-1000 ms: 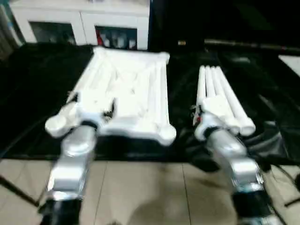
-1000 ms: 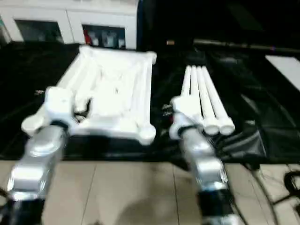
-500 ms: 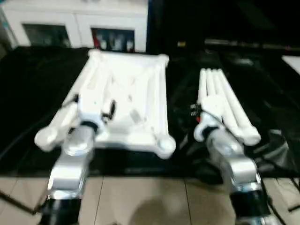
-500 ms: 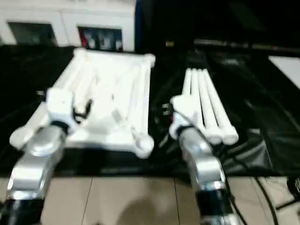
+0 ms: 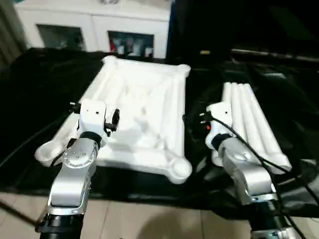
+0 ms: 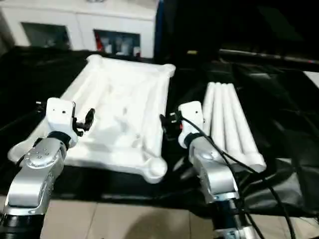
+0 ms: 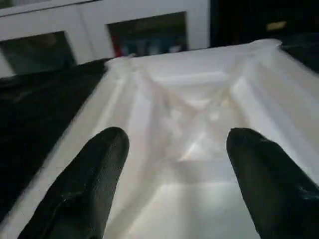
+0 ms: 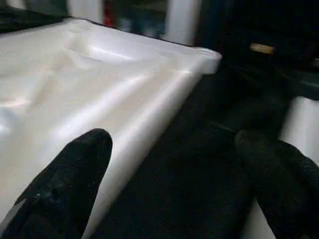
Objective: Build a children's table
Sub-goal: Move to table
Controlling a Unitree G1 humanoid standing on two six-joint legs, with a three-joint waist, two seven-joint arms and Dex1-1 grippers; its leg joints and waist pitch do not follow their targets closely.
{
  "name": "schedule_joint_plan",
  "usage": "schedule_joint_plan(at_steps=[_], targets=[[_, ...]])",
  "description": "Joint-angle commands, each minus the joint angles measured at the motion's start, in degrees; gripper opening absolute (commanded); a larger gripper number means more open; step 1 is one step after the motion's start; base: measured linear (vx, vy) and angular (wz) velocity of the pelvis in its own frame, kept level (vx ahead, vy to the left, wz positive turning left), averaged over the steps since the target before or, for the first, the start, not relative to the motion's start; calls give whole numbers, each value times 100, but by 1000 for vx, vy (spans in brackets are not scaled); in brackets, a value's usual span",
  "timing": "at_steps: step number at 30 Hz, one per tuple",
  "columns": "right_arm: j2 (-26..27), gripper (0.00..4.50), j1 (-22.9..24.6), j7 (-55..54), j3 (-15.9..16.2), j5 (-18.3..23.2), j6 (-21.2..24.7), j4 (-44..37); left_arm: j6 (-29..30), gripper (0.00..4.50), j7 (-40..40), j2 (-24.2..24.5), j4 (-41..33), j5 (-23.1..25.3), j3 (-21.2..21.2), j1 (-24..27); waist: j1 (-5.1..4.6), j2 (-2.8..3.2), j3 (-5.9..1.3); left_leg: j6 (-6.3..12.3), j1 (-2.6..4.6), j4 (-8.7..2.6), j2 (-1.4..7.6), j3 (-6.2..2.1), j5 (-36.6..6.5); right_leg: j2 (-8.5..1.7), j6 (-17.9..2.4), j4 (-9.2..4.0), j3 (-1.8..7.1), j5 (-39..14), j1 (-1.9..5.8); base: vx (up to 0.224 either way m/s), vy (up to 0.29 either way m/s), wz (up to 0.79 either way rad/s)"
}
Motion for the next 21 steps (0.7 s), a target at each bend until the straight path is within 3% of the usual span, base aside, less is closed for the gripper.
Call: schedule_joint_plan(at_steps=[1,2,3,4,5,6,7,8,9,10,11,12,13,14,15,16,17,18,19,20,21], targets=[[18,438,-45,44,-45,15,-35,-57,-6,367,-39,51,-43,-22,-79,8,251,-75,-335,598,-413,239,175,-82,-169,-1071,-947,-1025,889,-1989,820,75,-66,-4],[16,438,-33,43,-44,4,-31,-66,-12,367,-50,57,-37,-31,-93,5,285,-70,-344,238,-616,279,200,-140,192,-937,-1266,-940,791,-1791,932,75,-66,-4],[13,438,-26,41,-42,-6,-27,-70,-15,367,-57,60,-34,-36,-101,5,264,44,-279,76,-588,99,311,-156,422,-833,-1640,-954,596,-1433,837,80,-27,-6],[11,438,-23,38,-41,-10,-25,-72,-17,367,-62,59,-35,-35,-102,6,237,112,-277,59,-569,-64,371,-150,598,-702,-1723,-931,438,-1369,826,89,29,1],[9,438,-14,25,-46,-16,-26,-78,-20,367,-80,61,-33,-38,-107,9,197,324,-299,51,-275,-513,517,-77,667,-346,-1529,-904,69,-1279,663,89,29,1],[11,438,5,48,-56,37,1,-93,-22,367,-104,58,-29,-35,-108,10,-80,451,-297,305,92,-776,814,-423,-1,81,-1180,-445,-186,-949,348,119,66,0],[11,438,19,70,-61,79,20,-103,-24,367,-116,54,-27,-31,-108,13,-153,491,-318,475,382,-815,946,-596,-405,87,-1071,-240,-217,-859,122,132,55,4],[0,438,36,62,-60,86,63,-125,-26,367,-125,50,-26,-29,-112,18,-209,481,-355,728,584,-831,1043,-720,-624,33,-962,-104,-196,-665,-32,132,55,4],[16,438,60,68,-89,143,100,-143,-28,367,-132,47,-26,-28,-117,24,-277,486,-381,1064,909,-744,1340,-532,-130,-116,-466,100,-88,-278,-445,112,27,1],[19,438,80,69,-104,162,88,-166,-31,367,-143,46,-25,-26,-124,28,-245,319,-365,869,867,-782,1430,-438,-15,-198,-366,168,-62,-119,-451,91,1,-31],[21,438,99,66,-114,141,66,-186,-37,367,-143,59,-23,-42,-142,33,-176,221,-276,557,655,-904,1285,-55,-401,-259,-413,27,-57,267,-325,91,1,-31],[20,438,129,87,-121,118,8,-233,-53,367,-171,83,-16,-76,-168,41,-83,46,-186,128,531,-710,717,488,-1457,-261,-950,-548,189,-315,-174,96,-57,-50],[-6,438,150,116,-95,68,-59,-292,-108,367,-231,119,0,-100,-195,42,275,70,-316,341,-129,3,224,267,-876,-1039,-1164,-987,849,-1619,703,149,-73,-29],[-23,438,158,132,-76,44,-91,-322,-144,367,-268,138,9,-109,-207,41,275,70,-316,341,-129,3,224,267,-876,-1039,-1164,-987,849,-1619,703,149,-73,-29],[-34,438,165,194,-68,71,-69,-354,-171,367,-331,159,16,-138,-217,47,322,23,-413,252,-622,313,232,-21,299,-996,-1278,-877,792,-1476,988,158,-50,-9],[-39,438,169,236,-65,99,-45,-371,-185,367,-373,169,20,-159,-220,52,265,-21,-411,207,-749,323,222,-43,524,-875,-1368,-799,736,-844,975,116,-37,-10],[-81,438,179,357,-54,177,8,-436,-293,367,-580,255,1,-225,-254,91,260,172,-361,118,-724,44,330,-110,1167,-726,-1666,-729,440,127,794,116,-37,-10],[-136,438,203,707,-129,552,193,-627,-479,367,-1000,427,-33,-397,-272,180,192,328,-426,145,-599,-393,425,-81,2054,-284,-1475,-470,51,1083,631,110,2,-6],[-271,438,224,1027,-75,693,197,-779,-554,367,-1358,587,-74,-540,-303,253,210,477,-466,336,-383,-504,564,-163,2243,-142,-1175,-406,-36,1312,496,119,27,-11],[-364,438,237,1231,-31,765,185,-874,-582,367,-1575,685,-102,-628,-322,296,83,484,-450,714,-318,-434,744,-310,2541,-35,-966,-202,-53,1555,316,119,27,-11],[-448,438,244,1393,8,813,192,-942,-587,367,-1745,768,-130,-696,-338,329,8,475,-553,1456,83,-248,1077,-580,3841,-229,-782,-79,90,1648,-50,93,27,-10]])
